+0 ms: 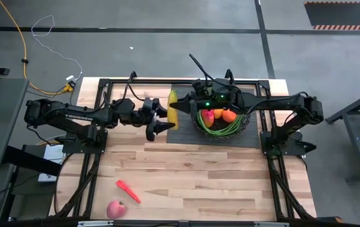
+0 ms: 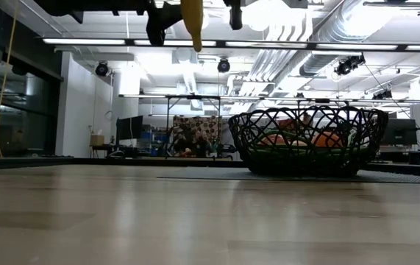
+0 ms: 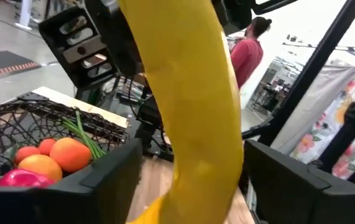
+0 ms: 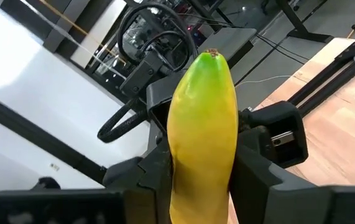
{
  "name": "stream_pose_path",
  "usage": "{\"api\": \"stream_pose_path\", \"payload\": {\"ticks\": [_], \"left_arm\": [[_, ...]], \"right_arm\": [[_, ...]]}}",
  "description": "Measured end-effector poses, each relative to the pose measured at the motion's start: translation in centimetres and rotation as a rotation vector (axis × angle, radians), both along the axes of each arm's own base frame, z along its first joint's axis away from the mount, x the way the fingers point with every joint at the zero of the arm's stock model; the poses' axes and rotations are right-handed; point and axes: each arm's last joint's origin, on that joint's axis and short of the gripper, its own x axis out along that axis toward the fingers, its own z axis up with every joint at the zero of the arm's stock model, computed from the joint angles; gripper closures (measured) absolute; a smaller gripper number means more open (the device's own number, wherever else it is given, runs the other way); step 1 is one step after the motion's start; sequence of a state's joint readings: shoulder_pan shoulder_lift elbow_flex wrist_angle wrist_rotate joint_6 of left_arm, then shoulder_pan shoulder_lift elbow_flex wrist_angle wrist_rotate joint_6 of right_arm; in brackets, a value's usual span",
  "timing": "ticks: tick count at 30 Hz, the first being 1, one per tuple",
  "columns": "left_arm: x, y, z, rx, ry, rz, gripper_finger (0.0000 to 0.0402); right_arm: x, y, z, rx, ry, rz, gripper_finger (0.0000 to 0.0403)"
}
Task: Build produce basket
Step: Put the banana into the wire basket
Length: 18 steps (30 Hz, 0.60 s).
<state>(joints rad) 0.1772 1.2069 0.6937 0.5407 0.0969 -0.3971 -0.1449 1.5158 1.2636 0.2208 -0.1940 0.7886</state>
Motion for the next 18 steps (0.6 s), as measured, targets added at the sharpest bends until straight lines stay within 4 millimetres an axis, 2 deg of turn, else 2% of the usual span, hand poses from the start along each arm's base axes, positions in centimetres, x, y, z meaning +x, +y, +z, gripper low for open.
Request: {"api": "stream_pose_path", "payload": {"ticks": [5, 9, 14, 18], "left_arm": [[-1.6, 0.4, 0.7, -0.011, 0.041, -0.024, 0.0095], [-4.2, 0.8, 2.0, -0.012, 0.070, 0.021, 0.0088], [-7.6, 1.0, 3.7, 0.016, 0.042, 0.085, 0.0088], [-9.5, 0.8, 4.9, 0.039, -0.022, 0.159, 0.0088]], "right_arm": [[-0.8, -0.9, 0.1, -0.018, 0.043, 0.026, 0.0290], [-2.5, -1.7, 0.4, -0.099, 0.126, 0.013, 0.0289], [-6.2, -2.1, 1.3, -0.208, 0.263, 0.003, 0.0289], [-9.8, -2.0, 1.5, -0.256, 0.444, -0.082, 0.0289]]}}
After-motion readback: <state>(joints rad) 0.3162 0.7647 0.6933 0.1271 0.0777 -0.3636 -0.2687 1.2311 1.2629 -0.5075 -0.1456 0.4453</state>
